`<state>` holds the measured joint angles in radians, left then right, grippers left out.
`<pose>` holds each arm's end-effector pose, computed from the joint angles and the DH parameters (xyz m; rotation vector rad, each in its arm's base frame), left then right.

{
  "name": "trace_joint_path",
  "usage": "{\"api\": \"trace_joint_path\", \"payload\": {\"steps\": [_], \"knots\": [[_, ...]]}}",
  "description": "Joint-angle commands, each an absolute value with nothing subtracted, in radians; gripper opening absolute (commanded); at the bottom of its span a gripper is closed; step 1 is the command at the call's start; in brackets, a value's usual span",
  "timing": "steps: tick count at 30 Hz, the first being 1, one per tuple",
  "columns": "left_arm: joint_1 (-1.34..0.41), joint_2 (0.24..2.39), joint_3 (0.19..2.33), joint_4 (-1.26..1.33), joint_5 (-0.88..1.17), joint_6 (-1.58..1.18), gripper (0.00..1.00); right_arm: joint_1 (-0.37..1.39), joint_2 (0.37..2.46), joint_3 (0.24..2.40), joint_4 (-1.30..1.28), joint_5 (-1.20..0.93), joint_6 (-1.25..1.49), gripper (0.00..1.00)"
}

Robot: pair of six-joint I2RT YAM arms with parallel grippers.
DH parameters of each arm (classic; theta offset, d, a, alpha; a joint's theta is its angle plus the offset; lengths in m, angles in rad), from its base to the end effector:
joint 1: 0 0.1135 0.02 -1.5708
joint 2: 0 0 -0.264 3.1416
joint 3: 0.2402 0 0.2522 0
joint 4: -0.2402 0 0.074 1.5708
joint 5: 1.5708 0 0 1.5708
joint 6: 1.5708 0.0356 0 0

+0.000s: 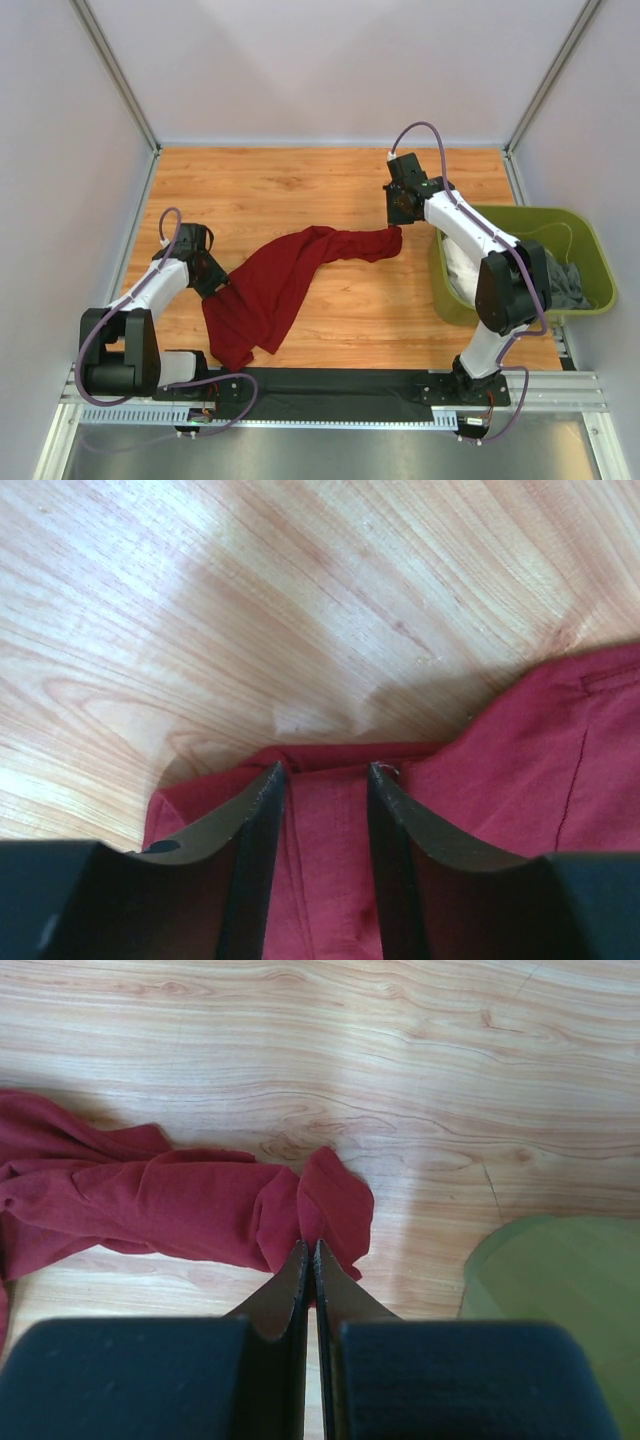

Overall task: Fold and stack the t-shirts
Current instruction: Flatten the tshirt out

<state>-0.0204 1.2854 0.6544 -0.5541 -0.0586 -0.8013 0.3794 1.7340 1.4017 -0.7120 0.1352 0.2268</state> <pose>0.2201 -0.0024 0.1693 -1.0656 2.5476 -0.1412 0.3445 0.1322 0.2563 -0.1509 2.5958 0.0411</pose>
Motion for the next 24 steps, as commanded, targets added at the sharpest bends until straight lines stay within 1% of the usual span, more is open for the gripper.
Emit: {"api": "trace_joint_path", "payload": {"steps": [1, 2, 3, 4, 11, 13, 14, 16, 17, 21, 24], "knots": [[-0.015, 1.286, 0.655, -0.522, -0.049, -0.782, 0.47, 0.383, 1.740, 1.451, -0.716, 0.155, 0.210, 0.00], [-0.015, 1.282, 0.649, -0.522, -0.055, -0.784, 0.47, 0.385, 1.741, 1.451, -0.716, 0.153, 0.212, 0.00], [-0.014, 1.282, 0.644, -0.517, -0.058, -0.785, 0.43, 0.385, 1.741, 1.454, -0.715, 0.153, 0.210, 0.00], [-0.015, 1.281, 0.635, -0.512, -0.058, -0.787, 0.42, 0.384, 1.746, 1.456, -0.713, 0.150, 0.212, 0.00], [-0.015, 1.284, 0.611, -0.496, -0.051, -0.801, 0.42, 0.384, 1.752, 1.467, -0.718, 0.150, 0.210, 0.00], [-0.014, 1.284, 0.601, -0.489, -0.046, -0.805, 0.39, 0.385, 1.752, 1.468, -0.718, 0.150, 0.209, 0.00], [-0.015, 1.282, 0.601, -0.483, -0.048, -0.808, 0.25, 0.385, 1.752, 1.468, -0.719, 0.150, 0.209, 0.00], [-0.014, 1.276, 0.607, -0.483, -0.051, -0.810, 0.12, 0.385, 1.753, 1.470, -0.719, 0.150, 0.210, 0.01], [-0.014, 1.273, 0.610, -0.486, -0.055, -0.808, 0.00, 0.385, 1.756, 1.470, -0.719, 0.152, 0.209, 0.00], [-0.014, 1.244, 0.673, -0.547, -0.080, -0.784, 0.00, 0.385, 1.756, 1.488, -0.729, 0.163, 0.210, 0.00], [-0.015, 1.187, 0.771, -0.615, -0.103, -0.729, 0.00, 0.385, 1.759, 1.526, -0.753, 0.192, 0.215, 0.00]]}}
